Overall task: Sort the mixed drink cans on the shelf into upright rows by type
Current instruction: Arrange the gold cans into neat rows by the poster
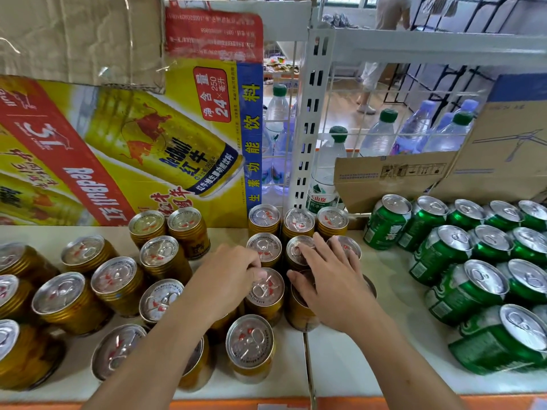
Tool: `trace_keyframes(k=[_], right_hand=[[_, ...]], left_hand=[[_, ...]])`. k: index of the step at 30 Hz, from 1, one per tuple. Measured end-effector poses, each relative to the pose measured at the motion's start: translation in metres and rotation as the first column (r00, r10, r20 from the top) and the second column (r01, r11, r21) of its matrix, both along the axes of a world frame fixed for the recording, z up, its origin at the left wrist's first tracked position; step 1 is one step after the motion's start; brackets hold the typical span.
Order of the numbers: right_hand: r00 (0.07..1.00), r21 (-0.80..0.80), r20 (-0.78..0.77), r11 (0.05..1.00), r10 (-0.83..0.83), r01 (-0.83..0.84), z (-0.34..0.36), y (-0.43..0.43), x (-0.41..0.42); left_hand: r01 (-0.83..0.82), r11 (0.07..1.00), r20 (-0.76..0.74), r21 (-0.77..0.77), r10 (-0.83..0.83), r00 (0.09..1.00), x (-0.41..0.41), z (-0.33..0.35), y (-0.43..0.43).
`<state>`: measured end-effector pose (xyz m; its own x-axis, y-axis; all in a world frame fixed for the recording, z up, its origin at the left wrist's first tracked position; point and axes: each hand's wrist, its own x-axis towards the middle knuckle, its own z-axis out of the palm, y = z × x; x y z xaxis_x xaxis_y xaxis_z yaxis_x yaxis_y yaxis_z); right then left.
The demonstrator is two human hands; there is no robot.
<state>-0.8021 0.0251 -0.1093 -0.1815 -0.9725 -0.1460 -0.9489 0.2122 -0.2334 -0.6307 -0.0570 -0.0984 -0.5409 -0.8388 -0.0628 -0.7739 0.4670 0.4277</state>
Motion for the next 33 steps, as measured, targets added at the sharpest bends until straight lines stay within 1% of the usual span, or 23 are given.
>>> trace_keyframes(k=[7, 11, 13, 16, 18, 20, 22, 24, 26, 30, 33], right_hand=[[1.000, 0.014, -0.001, 1.000, 0.008, -0.008, 0.000, 0.001, 0.000], [1.000, 0.027, -0.001, 1.000, 0.009, -0.009, 0.001, 0.000, 0.000], [1.000, 0.030, -0.008, 1.000, 0.009, -0.009, 0.002, 0.001, 0.001], [1.000, 0.003, 0.004, 1.000, 0.020, -0.020, 0.005, 0.000, 0.004], [0.997, -0.067, 0.055, 0.996, 0.055, -0.051, 0.006, -0.003, 0.010], [0.986, -0.200, 0.105, 0.974, 0.133, -0.111, 0.010, -0.008, 0.020], [0.971, -0.245, 0.136, 0.956, 0.196, -0.159, 0.018, -0.013, 0.035], [0.950, -0.230, 0.155, 0.945, 0.270, -0.231, 0.025, -0.016, 0.049], [0.924, -0.182, 0.153, 0.929, 0.351, -0.322, 0.032, -0.020, 0.063], [0.870, -0.037, 0.033, 0.870, 0.492, -0.491, 0.037, -0.033, 0.089], [0.834, 0.020, -0.025, 0.835, 0.551, -0.550, 0.042, -0.043, 0.102]], left_hand=[[-0.035, 0.998, -0.055, -0.052, 0.032, 0.998, -0.003, -0.002, 0.003], [-0.062, 0.989, -0.075, -0.134, 0.053, 0.996, 0.000, -0.001, 0.008], [-0.045, 0.991, -0.066, -0.127, 0.037, 0.997, 0.003, -0.002, 0.009], [-0.047, 0.996, -0.057, -0.075, 0.043, 0.997, 0.013, 0.003, 0.008], [-0.041, 0.998, -0.007, -0.047, 0.041, 0.999, 0.025, 0.007, 0.004], [-0.014, 1.000, 0.081, -0.007, 0.015, 0.997, 0.038, 0.013, 0.000], [0.008, 0.999, 0.169, 0.037, -0.014, 0.986, 0.051, 0.016, -0.001], [0.015, 0.998, 0.225, 0.068, -0.030, 0.974, 0.062, 0.017, 0.002], [0.002, 0.999, 0.232, 0.051, -0.014, 0.973, 0.073, 0.018, 0.005], [-0.069, 0.998, 0.225, 0.009, 0.065, 0.972, 0.098, 0.024, 0.007], [-0.053, 0.998, 0.203, 0.027, 0.046, 0.978, 0.114, 0.023, 0.007]])
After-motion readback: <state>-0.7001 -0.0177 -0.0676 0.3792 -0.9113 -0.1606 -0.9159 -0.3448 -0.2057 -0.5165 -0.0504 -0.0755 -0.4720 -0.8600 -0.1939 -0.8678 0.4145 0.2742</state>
